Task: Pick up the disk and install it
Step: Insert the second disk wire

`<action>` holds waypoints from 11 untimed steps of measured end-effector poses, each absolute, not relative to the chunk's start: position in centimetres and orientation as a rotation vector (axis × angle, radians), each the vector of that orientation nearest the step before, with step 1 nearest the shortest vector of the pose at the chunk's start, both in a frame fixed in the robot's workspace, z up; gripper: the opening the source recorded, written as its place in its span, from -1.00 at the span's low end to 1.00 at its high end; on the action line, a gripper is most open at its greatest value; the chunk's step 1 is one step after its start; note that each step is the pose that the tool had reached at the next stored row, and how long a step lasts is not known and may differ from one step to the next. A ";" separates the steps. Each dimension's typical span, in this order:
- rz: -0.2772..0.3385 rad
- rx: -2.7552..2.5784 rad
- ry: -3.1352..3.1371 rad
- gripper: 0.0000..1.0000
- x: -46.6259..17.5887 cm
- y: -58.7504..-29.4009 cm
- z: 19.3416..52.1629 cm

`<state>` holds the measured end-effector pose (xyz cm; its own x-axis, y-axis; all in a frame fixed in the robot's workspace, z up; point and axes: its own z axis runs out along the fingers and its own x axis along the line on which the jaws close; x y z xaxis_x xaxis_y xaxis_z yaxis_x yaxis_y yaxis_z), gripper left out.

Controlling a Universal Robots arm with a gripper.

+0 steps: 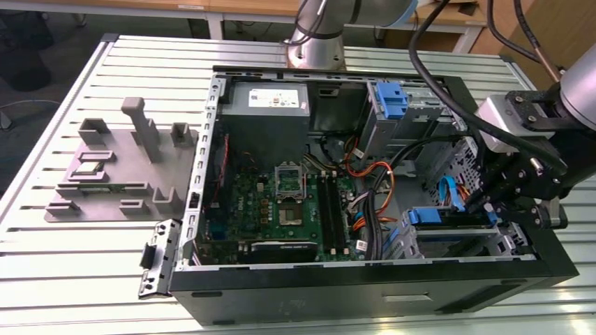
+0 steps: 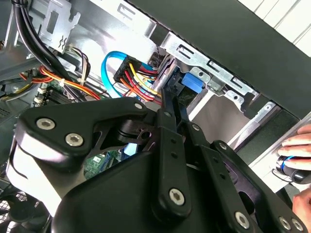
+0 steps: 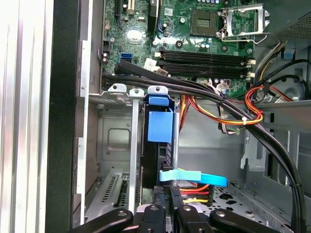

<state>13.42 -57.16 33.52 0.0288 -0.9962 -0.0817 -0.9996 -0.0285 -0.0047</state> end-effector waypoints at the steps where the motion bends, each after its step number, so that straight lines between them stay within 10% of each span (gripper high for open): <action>1: 0.085 -2.209 2.147 -0.68 13.4 -57.2 33.5; 11: 0.085 -2.209 2.147 -0.68 13.4 -57.2 33.7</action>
<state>13.42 -57.22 33.75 0.0288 -0.9963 -0.0815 -0.9996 -0.0285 -0.0047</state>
